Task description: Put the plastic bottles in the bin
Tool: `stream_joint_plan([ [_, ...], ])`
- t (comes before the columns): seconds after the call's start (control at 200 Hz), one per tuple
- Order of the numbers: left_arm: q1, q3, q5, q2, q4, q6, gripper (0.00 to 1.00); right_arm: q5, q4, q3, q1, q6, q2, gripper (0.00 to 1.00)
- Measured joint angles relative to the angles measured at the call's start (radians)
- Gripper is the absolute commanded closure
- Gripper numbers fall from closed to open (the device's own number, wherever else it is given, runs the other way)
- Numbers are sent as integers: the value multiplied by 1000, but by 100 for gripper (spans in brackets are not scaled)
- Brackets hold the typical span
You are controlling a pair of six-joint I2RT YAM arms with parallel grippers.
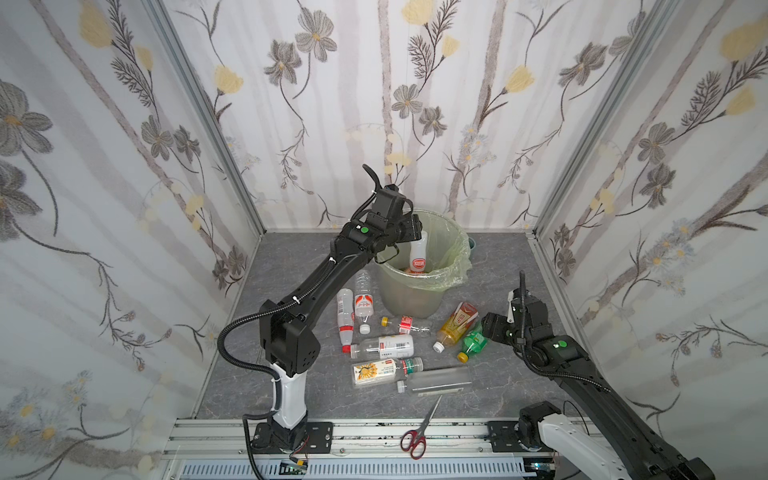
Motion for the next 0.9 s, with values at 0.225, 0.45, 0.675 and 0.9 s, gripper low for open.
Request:
stream_joint_plan([
  [0.225,1,-10,-28,-79,-1,30,22,-3,35,-44,0,26,17,16],
  [0.45,18,-159,-119,-231,6,81,15,-4,86,-72,0,41,58,16],
  [0.675,88,-430,-219,-417,12,104,10,-15,162,-95,0,60,130,20],
  [0.9,222,-795,-257,-693,71,88,0,-21,228,-102,0,80,216,24],
])
